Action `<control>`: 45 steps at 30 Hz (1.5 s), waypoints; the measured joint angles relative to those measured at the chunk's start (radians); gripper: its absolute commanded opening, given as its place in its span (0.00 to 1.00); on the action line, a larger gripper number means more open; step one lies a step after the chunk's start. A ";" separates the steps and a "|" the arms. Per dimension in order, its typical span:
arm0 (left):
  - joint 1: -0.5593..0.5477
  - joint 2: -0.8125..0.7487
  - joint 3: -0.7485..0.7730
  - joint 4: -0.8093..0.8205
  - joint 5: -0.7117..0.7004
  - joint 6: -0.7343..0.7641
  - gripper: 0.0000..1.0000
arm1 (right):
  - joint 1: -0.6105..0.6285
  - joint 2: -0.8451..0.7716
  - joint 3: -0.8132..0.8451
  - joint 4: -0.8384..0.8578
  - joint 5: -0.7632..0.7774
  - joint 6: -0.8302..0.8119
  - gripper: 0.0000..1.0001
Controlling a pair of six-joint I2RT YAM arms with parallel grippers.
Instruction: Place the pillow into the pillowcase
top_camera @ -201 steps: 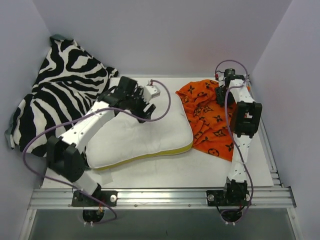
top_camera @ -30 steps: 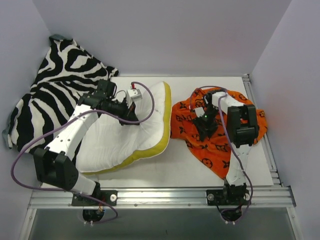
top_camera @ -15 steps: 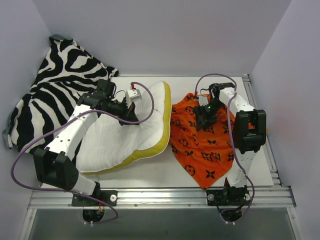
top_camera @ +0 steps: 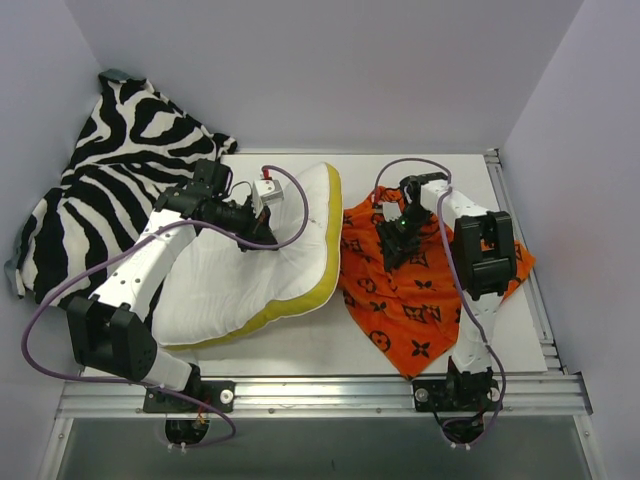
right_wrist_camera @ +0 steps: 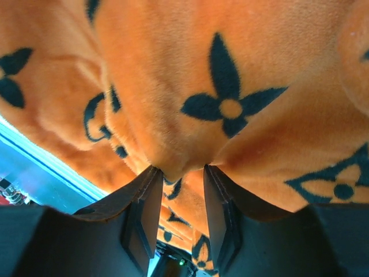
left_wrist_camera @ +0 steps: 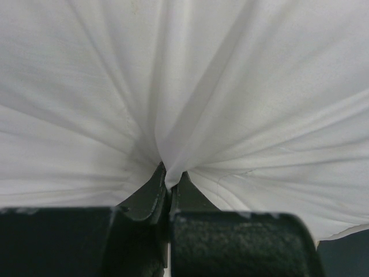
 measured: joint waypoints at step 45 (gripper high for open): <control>-0.545 0.328 0.154 -0.114 -0.296 0.050 0.00 | -0.178 -0.312 0.081 -0.075 -0.240 0.003 0.00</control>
